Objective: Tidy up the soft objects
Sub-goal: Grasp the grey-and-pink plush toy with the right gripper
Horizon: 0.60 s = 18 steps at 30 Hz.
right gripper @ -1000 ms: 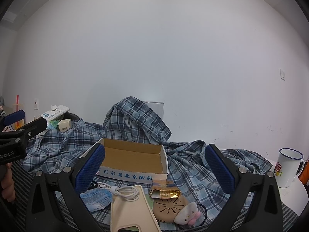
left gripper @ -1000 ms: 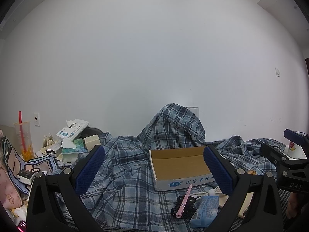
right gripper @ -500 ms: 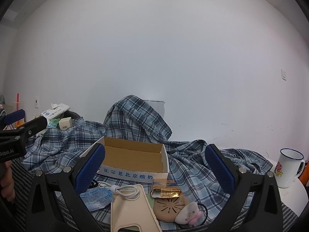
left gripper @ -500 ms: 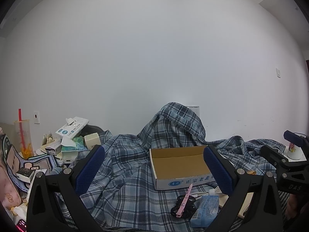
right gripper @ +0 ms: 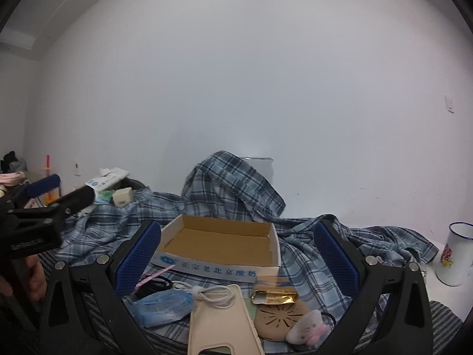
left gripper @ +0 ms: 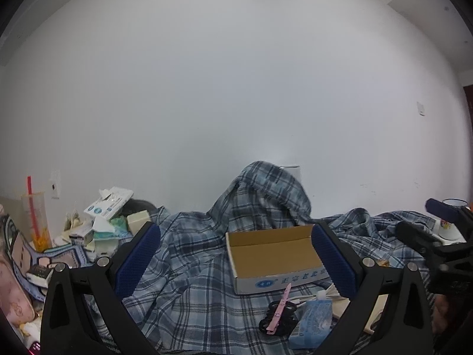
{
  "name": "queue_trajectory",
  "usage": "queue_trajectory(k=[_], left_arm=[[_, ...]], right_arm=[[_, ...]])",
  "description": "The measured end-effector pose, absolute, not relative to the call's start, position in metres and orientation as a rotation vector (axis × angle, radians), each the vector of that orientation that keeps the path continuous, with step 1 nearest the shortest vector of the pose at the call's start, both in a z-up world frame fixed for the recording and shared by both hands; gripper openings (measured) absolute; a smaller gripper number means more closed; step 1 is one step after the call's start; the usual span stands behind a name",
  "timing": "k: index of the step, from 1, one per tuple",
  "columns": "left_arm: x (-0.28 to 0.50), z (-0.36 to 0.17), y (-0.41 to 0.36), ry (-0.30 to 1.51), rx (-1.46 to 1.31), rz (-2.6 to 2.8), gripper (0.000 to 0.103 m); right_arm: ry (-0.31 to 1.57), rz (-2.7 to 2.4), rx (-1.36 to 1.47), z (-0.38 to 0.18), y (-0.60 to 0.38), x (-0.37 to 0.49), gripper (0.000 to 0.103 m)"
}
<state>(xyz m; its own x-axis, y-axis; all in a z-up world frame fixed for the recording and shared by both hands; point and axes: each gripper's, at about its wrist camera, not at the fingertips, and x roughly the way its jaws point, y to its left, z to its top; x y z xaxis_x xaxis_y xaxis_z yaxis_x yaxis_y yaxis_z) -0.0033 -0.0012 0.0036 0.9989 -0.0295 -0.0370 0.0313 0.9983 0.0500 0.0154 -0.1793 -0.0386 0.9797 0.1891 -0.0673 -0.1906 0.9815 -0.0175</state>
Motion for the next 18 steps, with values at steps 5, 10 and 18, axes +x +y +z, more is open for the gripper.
queue_trajectory(k=[5,10,18], left_arm=[[-0.009,0.017,-0.010,0.067,0.080,-0.038,0.103],[-0.016,0.030,-0.015,0.147,0.045,-0.151,0.103],[-0.007,0.013,-0.021,0.273,0.007,-0.251,0.101]], right_arm=[[0.119,0.205,-0.055,-0.037,-0.172,0.020,0.103],[0.225,0.266,-0.081,-0.025,-0.175,0.018,0.103],[0.331,0.252,-0.071,-0.023,-0.202,0.007,0.103]])
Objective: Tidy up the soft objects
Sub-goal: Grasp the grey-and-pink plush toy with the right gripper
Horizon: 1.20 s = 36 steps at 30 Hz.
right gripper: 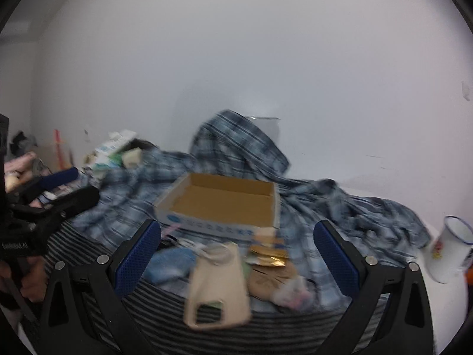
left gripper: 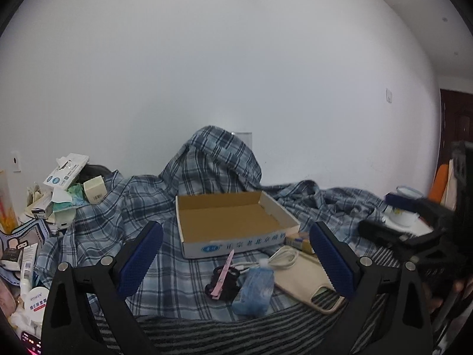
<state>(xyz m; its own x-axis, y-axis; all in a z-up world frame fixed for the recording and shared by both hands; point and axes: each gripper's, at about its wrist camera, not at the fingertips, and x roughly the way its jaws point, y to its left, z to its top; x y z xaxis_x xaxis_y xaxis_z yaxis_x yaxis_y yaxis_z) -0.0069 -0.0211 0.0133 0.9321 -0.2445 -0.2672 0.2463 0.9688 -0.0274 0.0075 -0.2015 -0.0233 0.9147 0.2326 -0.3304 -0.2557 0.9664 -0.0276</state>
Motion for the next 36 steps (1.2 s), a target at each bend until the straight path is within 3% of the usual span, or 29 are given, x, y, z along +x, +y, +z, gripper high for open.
queue_trajectory(k=[11,17,22,26,30,36], left_arm=[[0.019,-0.014,-0.017,0.394,-0.019,-0.262,0.101],[0.027,-0.020,-0.010,0.436,-0.046,-0.228,0.101],[0.027,-0.021,-0.015,0.437,-0.016,-0.220,0.101],[0.027,-0.021,-0.017,0.439,-0.008,-0.222,0.101],[0.030,-0.022,-0.015,0.450,-0.022,-0.238,0.101],[0.029,-0.022,-0.012,0.449,-0.043,-0.245,0.101]], right_arm=[[0.570,0.218,-0.056,-0.060,-0.228,0.038,0.103],[0.691,0.155,-0.040,-0.073,-0.237,0.068,0.089],[0.808,0.152,0.046,-0.092,-0.248,0.091,0.066],[0.871,0.147,0.036,-0.105,-0.246,0.099,0.039],[0.836,0.128,0.035,-0.105,-0.247,0.095,0.030],[0.644,0.105,0.009,-0.079,-0.244,0.067,0.029]])
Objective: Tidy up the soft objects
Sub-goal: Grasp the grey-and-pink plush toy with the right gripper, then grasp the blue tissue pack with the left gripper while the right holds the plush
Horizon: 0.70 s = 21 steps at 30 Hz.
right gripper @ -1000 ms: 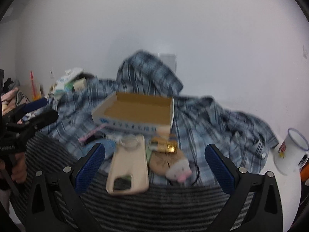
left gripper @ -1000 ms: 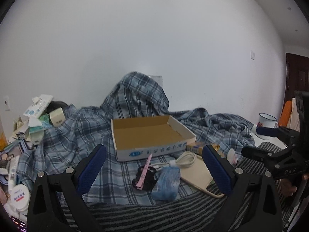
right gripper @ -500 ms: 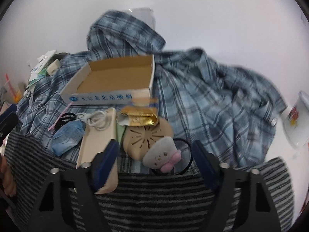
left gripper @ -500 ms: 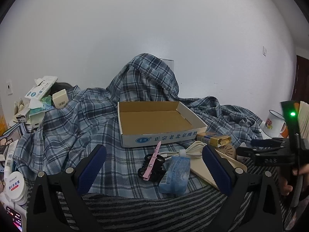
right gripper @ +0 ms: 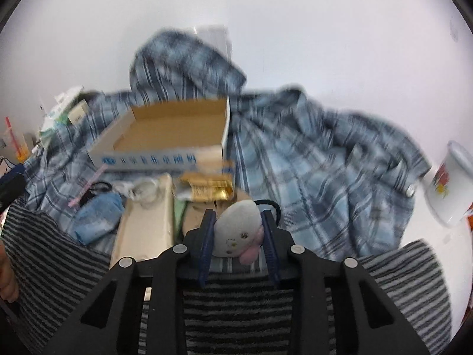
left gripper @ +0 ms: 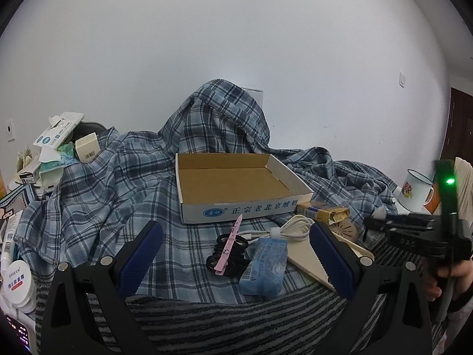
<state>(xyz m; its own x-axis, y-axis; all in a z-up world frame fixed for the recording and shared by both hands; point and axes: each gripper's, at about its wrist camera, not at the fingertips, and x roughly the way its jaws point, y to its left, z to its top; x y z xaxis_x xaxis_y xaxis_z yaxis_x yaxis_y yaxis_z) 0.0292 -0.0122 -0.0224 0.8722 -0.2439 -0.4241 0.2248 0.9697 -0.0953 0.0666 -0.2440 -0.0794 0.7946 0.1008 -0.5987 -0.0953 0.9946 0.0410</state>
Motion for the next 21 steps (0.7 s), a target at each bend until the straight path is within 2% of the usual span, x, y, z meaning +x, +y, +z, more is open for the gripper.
queue_trajectory(k=[3,6,14,21], left_arm=[[0.028,-0.022,-0.013,0.436,-0.034,-0.249,0.101],[0.024,-0.020,-0.015,0.417,-0.023,-0.267,0.101],[0.023,-0.021,-0.027,0.422,0.026,-0.293,0.101],[0.038,-0.030,-0.033,0.514,0.035,-0.317,0.101]], right_arm=[[0.517,0.117,0.007,-0.061,-0.236,0.048,0.029],[0.474,0.179,0.054,-0.048,-0.225,0.043,0.029],[0.423,0.202,-0.048,-0.063,-0.185,0.036,0.029],[0.410,0.228,-0.056,-0.064,-0.183,0.034,0.030]])
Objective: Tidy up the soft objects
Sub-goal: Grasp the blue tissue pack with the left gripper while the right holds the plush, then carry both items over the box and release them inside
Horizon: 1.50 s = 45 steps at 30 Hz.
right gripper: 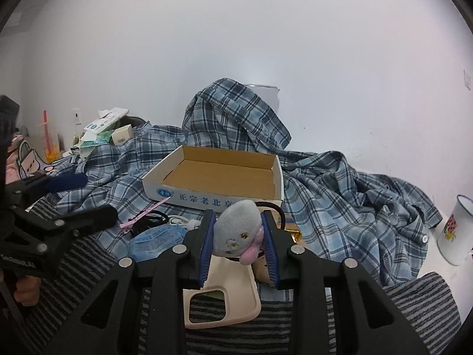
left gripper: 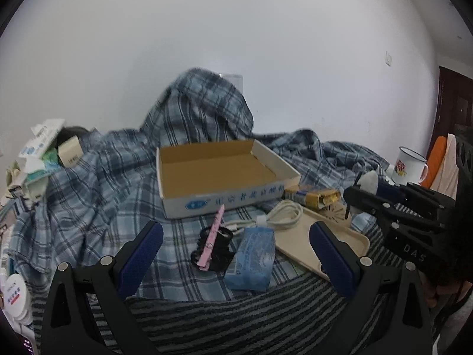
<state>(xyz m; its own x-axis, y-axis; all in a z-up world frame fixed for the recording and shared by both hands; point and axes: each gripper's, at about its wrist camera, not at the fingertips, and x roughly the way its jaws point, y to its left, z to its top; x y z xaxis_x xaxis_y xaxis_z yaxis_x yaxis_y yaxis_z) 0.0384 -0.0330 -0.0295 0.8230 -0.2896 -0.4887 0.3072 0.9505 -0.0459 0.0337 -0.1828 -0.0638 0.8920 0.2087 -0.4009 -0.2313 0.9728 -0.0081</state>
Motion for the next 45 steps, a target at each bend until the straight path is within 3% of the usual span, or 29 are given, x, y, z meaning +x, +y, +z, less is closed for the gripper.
queue_trajectory(k=[8,11,20,28,31,35,45], left_arm=[[0.060,-0.047,-0.050,0.663,0.091,-0.370,0.080],[0.072,-0.059,-0.057,0.758,0.115,-0.374,0.079],[0.085,-0.078,-0.064,0.886,0.119,-0.408,0.049],[0.090,-0.081,-0.064,0.926,0.122,-0.401,0.048],[0.092,-0.083,-0.064,0.939,0.124,-0.396,0.036],[0.083,-0.075,-0.062,0.874,0.118,-0.406,0.033],[0.013,-0.024,-0.025,0.399,0.026,-0.369,0.033]], right_arm=[[0.446,0.239,0.057,-0.068,-0.202,0.041,0.030],[0.435,0.220,0.039,-0.067,-0.198,0.038,0.030],[0.431,0.220,0.026,-0.066,-0.195,0.037,0.030],[0.431,0.222,0.016,-0.066,-0.193,0.037,0.030],[0.430,0.221,0.017,-0.066,-0.193,0.037,0.030],[0.429,0.222,0.016,-0.066,-0.193,0.036,0.030],[0.344,0.223,-0.028,-0.060,-0.187,0.020,0.030]])
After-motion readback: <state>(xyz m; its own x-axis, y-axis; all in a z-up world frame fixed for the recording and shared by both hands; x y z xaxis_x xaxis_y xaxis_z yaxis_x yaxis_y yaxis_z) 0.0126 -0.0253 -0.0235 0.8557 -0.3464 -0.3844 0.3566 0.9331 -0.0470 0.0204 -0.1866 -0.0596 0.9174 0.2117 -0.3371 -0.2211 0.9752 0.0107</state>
